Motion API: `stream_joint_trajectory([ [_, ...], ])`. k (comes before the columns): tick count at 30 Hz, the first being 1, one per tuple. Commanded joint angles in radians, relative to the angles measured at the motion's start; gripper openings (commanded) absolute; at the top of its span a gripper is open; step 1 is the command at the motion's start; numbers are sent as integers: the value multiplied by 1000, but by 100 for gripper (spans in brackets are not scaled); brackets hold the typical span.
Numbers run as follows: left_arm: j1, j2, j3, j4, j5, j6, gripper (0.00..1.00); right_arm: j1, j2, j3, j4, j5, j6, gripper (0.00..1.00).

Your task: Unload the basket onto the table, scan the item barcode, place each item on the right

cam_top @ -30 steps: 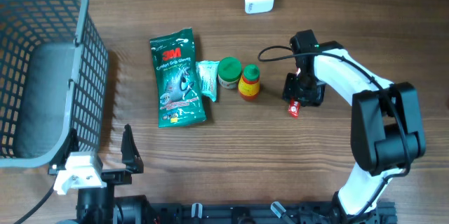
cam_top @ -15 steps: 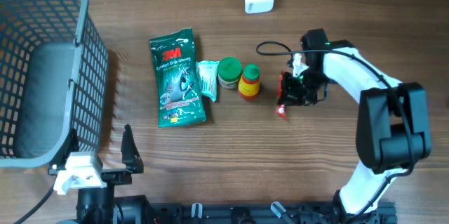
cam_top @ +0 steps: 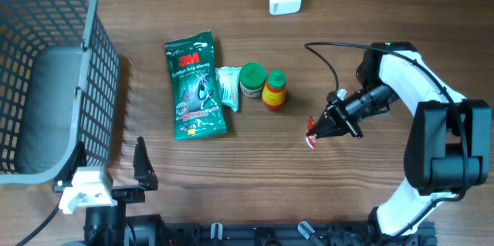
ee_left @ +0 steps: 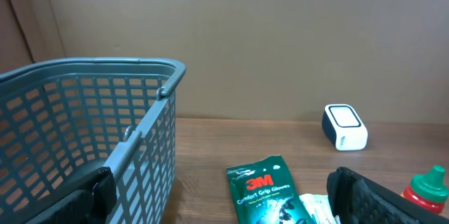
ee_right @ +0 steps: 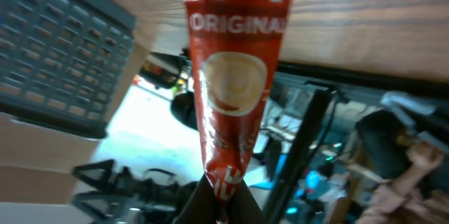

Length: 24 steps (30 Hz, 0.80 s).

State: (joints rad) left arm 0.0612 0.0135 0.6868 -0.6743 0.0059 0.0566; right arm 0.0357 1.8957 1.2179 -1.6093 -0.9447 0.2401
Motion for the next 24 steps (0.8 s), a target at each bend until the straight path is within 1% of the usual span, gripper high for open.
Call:
stream_joint_trajectory([
  [1,9,-9,-3,3,-3,-13,100,-2,-22,5,-2,-69,130,4],
  [3,9,-9,-3,3,-3,-13,100,-2,-22,5,52,20,117,4],
  [4,9,-9,-3,3,-3,-13,100,-1,-22,5,179,140,112,4],
  [5,9,-9,-3,3,-3,-13,100,1,-22,5,258,201,86,5],
  [8,9,-9,-3,3,-3,-13,100,19,-22,1,454,378,-77,4],
  [9,9,-9,-3,3,-3,-13,100,36,-22,-8,499,393,-132,4],
  [11,9,-9,-3,3,-3,-13,100,79,-21,-34,594,391,-158,5],
  [12,9,-9,-3,3,-3,-13,100,105,-21,-52,636,403,-193,5],
  [14,9,-9,-3,3,-3,-13,100,144,-21,-71,654,467,-230,4],
  [15,9,-9,-3,3,-3,-13,100,162,-21,-72,631,507,-231,4],
  [19,9,-9,-3,3,-3,-13,100,219,-48,-72,554,502,-262,5],
  [20,9,-9,-3,3,-3,-13,100,235,-71,-72,534,502,-286,4],
  [21,9,-9,-3,3,-3,-13,100,259,-104,-72,509,494,-348,5],
  [24,9,-9,-3,3,-3,-13,100,336,-198,-72,504,449,-425,4],
])
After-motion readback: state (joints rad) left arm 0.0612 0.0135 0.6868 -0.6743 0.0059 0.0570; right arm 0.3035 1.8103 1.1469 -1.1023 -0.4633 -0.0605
